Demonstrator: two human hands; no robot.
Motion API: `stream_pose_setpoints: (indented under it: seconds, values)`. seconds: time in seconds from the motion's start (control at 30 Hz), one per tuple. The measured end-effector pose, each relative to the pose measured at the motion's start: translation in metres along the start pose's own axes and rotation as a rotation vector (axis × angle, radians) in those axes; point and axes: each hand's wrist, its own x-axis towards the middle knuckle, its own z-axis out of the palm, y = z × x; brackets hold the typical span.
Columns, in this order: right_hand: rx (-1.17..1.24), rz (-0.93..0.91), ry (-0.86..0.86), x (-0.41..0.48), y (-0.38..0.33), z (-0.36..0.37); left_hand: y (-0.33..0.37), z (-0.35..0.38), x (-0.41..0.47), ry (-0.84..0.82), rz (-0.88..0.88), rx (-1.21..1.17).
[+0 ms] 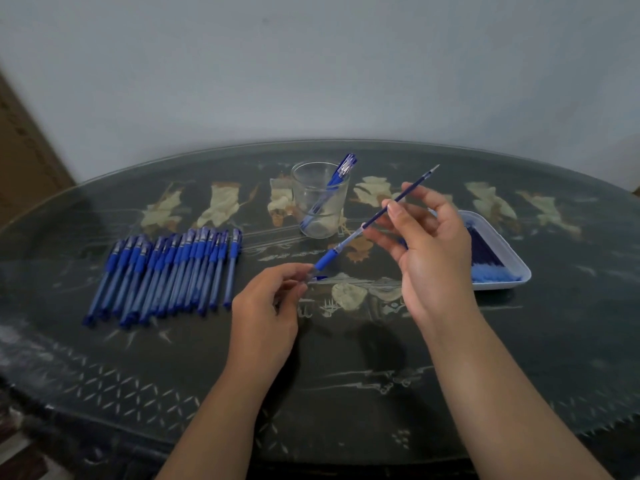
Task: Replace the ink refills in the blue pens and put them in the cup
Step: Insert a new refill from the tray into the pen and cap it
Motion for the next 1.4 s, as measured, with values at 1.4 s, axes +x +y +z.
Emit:
stream_pose_setpoints:
  seconds: [1.4]
  values:
    - [-0.269,-0.021,-0.292,-0.001,0.014,0.01,-0.003,-0.002,0.006,0.145,0.011,-0.016]
